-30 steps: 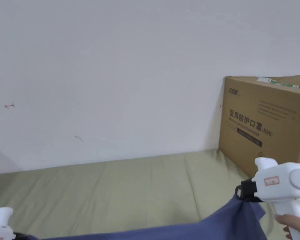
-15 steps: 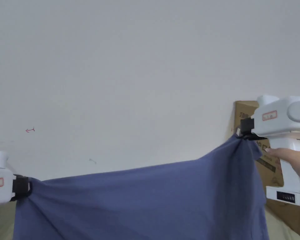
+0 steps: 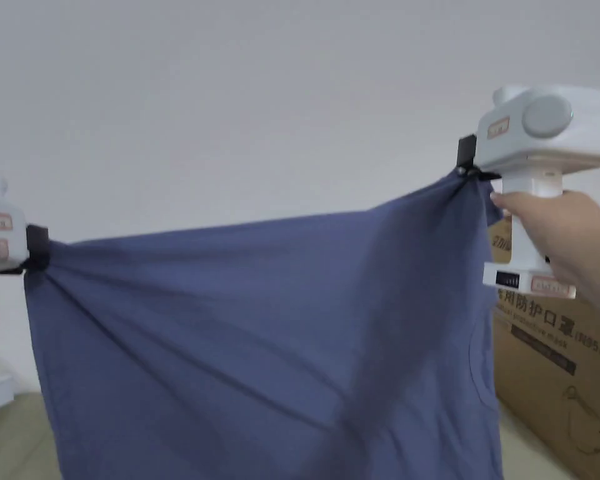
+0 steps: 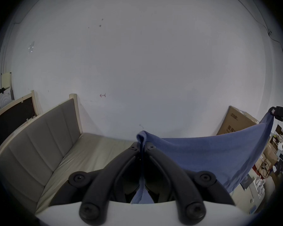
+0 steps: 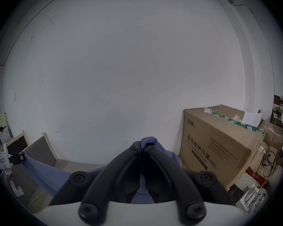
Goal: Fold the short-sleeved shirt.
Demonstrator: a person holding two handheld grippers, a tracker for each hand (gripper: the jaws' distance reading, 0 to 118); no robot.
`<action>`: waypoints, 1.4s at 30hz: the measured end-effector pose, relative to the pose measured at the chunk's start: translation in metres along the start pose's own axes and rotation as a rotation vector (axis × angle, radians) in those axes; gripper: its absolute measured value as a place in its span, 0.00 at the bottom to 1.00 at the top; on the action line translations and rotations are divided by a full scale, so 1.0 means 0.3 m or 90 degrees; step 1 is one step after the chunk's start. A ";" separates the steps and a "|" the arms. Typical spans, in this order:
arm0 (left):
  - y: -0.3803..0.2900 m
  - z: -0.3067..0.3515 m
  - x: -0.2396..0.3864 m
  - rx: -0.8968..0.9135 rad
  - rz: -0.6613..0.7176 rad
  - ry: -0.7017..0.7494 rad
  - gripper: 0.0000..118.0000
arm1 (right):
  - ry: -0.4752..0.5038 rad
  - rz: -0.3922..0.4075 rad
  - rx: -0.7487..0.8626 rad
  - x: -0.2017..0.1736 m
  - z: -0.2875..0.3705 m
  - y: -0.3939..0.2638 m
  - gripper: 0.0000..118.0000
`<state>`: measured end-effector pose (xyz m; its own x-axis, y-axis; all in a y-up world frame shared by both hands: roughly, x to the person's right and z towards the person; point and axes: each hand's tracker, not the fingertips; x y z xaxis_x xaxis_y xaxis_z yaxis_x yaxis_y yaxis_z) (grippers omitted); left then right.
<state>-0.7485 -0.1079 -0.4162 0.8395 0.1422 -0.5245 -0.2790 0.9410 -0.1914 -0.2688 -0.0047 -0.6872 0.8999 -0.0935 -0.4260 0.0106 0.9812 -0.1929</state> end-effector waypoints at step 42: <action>-1.667 1.067 -0.372 -0.571 -0.197 -0.103 0.02 | 0.137 0.092 -0.730 0.456 1.240 -1.850 0.02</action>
<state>-0.5533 -0.4962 0.0036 0.9713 0.0310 -0.2359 -0.2306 0.3683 -0.9007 0.0107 -0.4992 -0.3097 0.7671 -0.1285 -0.6285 -0.5829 0.2693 -0.7666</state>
